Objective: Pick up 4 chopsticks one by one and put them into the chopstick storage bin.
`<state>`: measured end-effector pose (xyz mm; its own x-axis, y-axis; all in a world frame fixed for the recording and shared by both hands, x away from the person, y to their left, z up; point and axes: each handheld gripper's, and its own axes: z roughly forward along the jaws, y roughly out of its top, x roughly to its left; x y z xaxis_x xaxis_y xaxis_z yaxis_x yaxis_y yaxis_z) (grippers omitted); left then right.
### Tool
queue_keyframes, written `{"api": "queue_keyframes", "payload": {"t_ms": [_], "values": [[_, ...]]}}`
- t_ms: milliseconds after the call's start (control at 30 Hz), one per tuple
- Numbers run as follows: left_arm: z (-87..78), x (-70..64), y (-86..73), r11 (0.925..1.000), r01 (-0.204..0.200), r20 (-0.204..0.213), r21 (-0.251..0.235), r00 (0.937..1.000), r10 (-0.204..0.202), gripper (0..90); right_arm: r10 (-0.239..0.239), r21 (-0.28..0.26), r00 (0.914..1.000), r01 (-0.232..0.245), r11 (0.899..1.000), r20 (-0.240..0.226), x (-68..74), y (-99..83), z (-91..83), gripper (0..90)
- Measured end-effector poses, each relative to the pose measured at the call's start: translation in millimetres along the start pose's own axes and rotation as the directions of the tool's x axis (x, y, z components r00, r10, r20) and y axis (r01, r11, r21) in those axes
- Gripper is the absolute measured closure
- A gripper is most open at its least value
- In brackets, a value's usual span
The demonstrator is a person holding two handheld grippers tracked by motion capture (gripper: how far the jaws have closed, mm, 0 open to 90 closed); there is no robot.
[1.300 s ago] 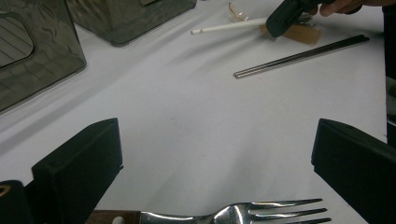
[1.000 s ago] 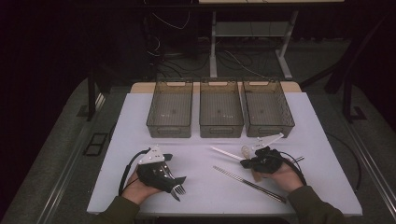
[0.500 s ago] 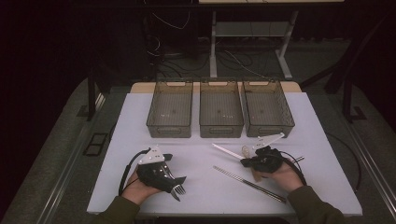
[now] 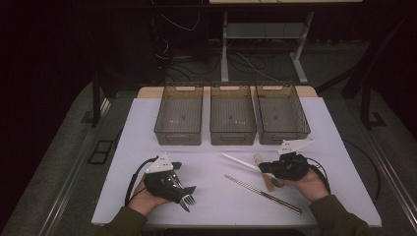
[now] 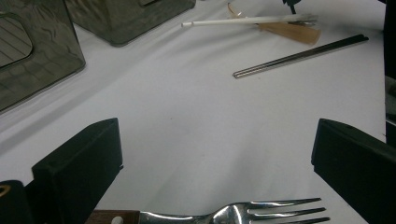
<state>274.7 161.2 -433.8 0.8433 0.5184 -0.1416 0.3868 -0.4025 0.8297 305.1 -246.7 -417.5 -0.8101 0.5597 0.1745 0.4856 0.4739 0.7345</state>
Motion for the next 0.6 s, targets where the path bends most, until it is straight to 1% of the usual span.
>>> {"api": "queue_keyframes", "payload": {"t_ms": [133,267,300,333,367,400,467,500,600], "values": [[0.1,0.1,-0.2,1.0,0.0,0.001,0.0,1.0,0.0,0.3,0.012,-0.007,0.9997,-0.012,1.0,0.02,-7.2,-6.5,-14.7,81.2],[0.6,0.2,-0.4,1.0,0.0,0.002,0.002,1.0,0.0,0.3,0.028,-0.007,0.9983,-0.027,1.0,0.052,-17.2,-19.1,-32.5,80.4],[0.6,0.2,-0.4,1.0,0.0,0.002,0.002,1.0,0.0,0.3,0.028,-0.007,0.9983,-0.027,1.0,0.052,-17.2,-19.1,-32.5,80.4],[0.7,0.1,-0.5,1.0,0.001,0.002,0.002,1.0,-0.001,0.3,0.037,-0.005,0.9974,-0.037,0.999,0.062,-23.5,-26.5,-39.8,80.5],[0.7,0.0,-0.5,1.0,0.001,0.002,0.002,1.0,-0.001,0.3,0.037,-0.005,0.9974,-0.037,0.999,0.062,-23.5,-26.5,-39.8,80.5],[0.7,-0.2,-0.5,1.0,0.001,0.002,0.002,1.0,-0.001,0.3,0.049,0.0,0.9967,-0.049,0.999,0.064,-28.0,-31.6,-42.1,80.5],[0.7,-0.4,-0.4,1.0,-0.001,0.002,0.002,1.0,0.001,0.3,0.054,0.004,0.9967,-0.054,0.999,0.06,-29.1,-32.6,-41.6,80.4],[0.7,-0.6,-0.4,1.0,-0.001,0.002,0.001,1.0,0.001,0.3,0.049,0.021,0.9972,-0.05,0.999,0.056,-30.0,-32.7,-37.7,80.5],[0.3,-0.9,-0.4,1.0,-0.002,0.003,0.003,1.0,0.001,0.3,0.021,0.037,0.9992,-0.023,0.999,0.035,-27.0,-29.8,-29.2,79.9]]}}
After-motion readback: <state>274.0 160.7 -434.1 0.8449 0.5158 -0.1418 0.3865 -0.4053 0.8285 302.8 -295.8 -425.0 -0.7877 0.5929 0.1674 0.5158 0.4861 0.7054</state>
